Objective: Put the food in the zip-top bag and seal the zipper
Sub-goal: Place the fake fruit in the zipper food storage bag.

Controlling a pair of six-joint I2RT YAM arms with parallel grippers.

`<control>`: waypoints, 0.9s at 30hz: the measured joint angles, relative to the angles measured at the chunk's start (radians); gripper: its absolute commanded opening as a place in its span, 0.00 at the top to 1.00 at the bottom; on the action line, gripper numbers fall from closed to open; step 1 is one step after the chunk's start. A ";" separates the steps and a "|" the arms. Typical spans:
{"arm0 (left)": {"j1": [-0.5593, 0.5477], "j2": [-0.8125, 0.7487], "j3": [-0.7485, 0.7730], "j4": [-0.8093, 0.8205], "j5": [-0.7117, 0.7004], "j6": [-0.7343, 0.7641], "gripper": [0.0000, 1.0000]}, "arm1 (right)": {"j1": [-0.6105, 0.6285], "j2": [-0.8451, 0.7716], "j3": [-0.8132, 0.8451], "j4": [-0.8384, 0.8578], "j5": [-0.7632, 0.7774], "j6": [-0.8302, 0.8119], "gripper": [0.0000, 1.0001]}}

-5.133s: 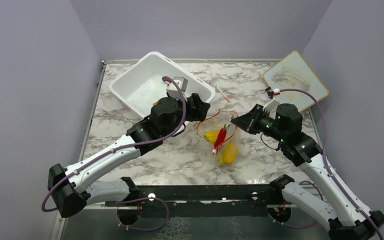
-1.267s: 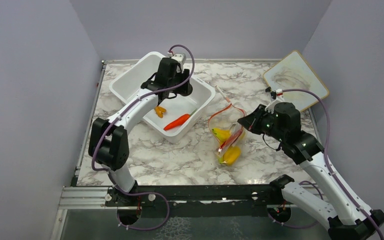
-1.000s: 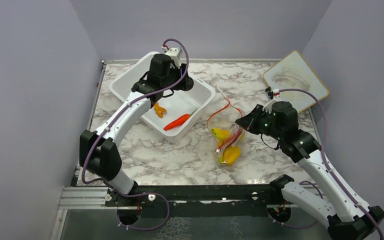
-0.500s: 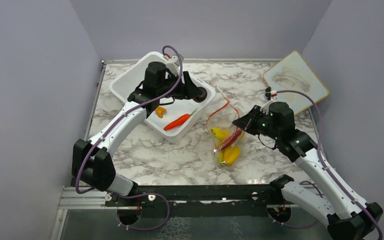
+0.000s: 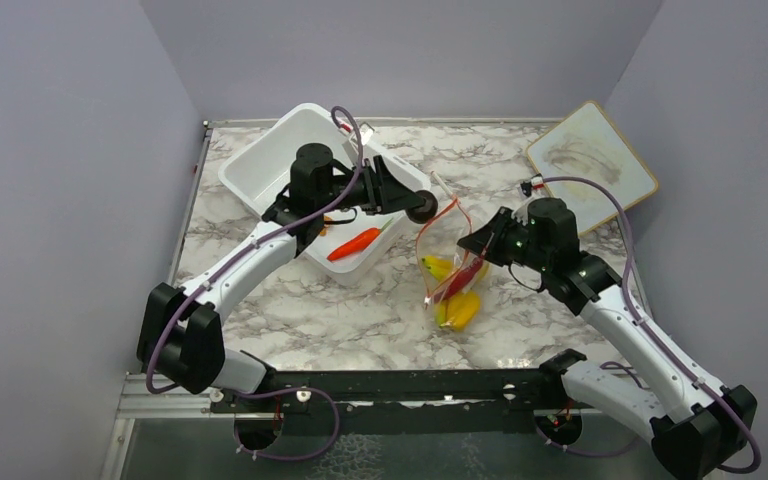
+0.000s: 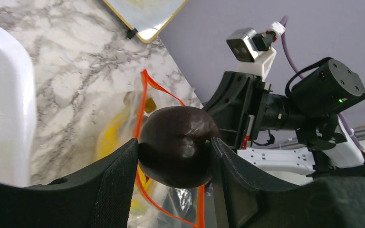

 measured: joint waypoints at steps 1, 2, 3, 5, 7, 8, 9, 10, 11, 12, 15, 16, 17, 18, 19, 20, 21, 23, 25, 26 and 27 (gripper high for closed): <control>-0.010 0.000 -0.012 0.011 0.007 -0.011 0.63 | 0.000 0.005 0.000 0.005 -0.003 0.001 0.99; -0.022 0.000 -0.023 0.020 0.013 -0.019 0.63 | 0.000 0.012 0.001 0.010 -0.007 0.001 0.99; -0.035 0.001 -0.029 0.027 0.017 -0.026 0.63 | 0.000 0.019 0.002 0.015 -0.010 0.001 0.99; -0.061 0.005 -0.031 0.037 0.022 -0.034 0.63 | 0.000 0.031 0.003 0.020 -0.016 0.002 0.99; -0.092 0.010 -0.031 0.052 0.026 -0.037 0.63 | 0.000 0.036 0.005 0.022 -0.019 0.001 0.99; -0.105 0.013 -0.031 0.058 0.026 -0.036 0.62 | 0.000 0.036 0.005 0.023 -0.020 0.001 0.99; -0.116 0.016 -0.031 0.061 0.026 -0.036 0.61 | 0.000 0.036 0.005 0.025 -0.020 0.001 0.99; -0.127 0.018 -0.031 0.063 0.026 -0.035 0.60 | 0.000 0.035 0.005 0.027 -0.020 0.001 0.99; -0.137 0.019 -0.033 0.064 0.025 -0.034 0.59 | 0.000 0.035 0.005 0.028 -0.020 0.001 0.99; -0.144 0.020 -0.036 0.066 0.024 -0.032 0.58 | 0.000 0.034 0.005 0.029 -0.020 0.001 0.99; -0.156 0.027 -0.049 0.073 0.023 -0.031 0.51 | 0.000 0.030 0.005 0.030 -0.020 0.000 0.99; -0.157 0.031 -0.054 0.074 0.020 -0.031 0.48 | 0.000 0.028 0.005 0.029 -0.020 -0.001 0.99; -0.159 0.034 -0.057 0.074 0.019 -0.031 0.46 | 0.000 0.026 0.005 0.029 -0.020 -0.001 0.99; -0.162 0.040 -0.061 0.073 0.016 -0.031 0.44 | 0.000 0.023 0.005 0.029 -0.020 -0.001 0.99; -0.162 0.044 -0.063 0.067 0.013 -0.028 0.42 | 0.000 0.019 0.005 0.029 -0.020 -0.001 0.99; -0.162 0.047 -0.063 0.059 0.006 -0.022 0.41 | 0.000 0.015 0.005 0.029 -0.020 -0.001 0.99; -0.162 0.049 -0.063 0.051 -0.004 -0.013 0.40 | 0.000 0.010 0.005 0.029 -0.020 -0.001 0.99; -0.162 0.049 -0.061 0.035 -0.021 0.002 0.38 | 0.000 -0.001 0.005 0.029 -0.019 -0.002 0.99; -0.163 0.049 -0.055 0.011 -0.041 0.021 0.37 | 0.000 -0.011 0.005 0.029 -0.019 -0.002 0.99; -0.163 0.049 -0.053 0.002 -0.050 0.028 0.36 | 0.000 -0.014 0.005 0.028 -0.019 -0.002 0.99; -0.163 0.049 -0.051 -0.003 -0.055 0.034 0.35 | 0.000 -0.016 0.005 0.028 -0.019 -0.002 0.99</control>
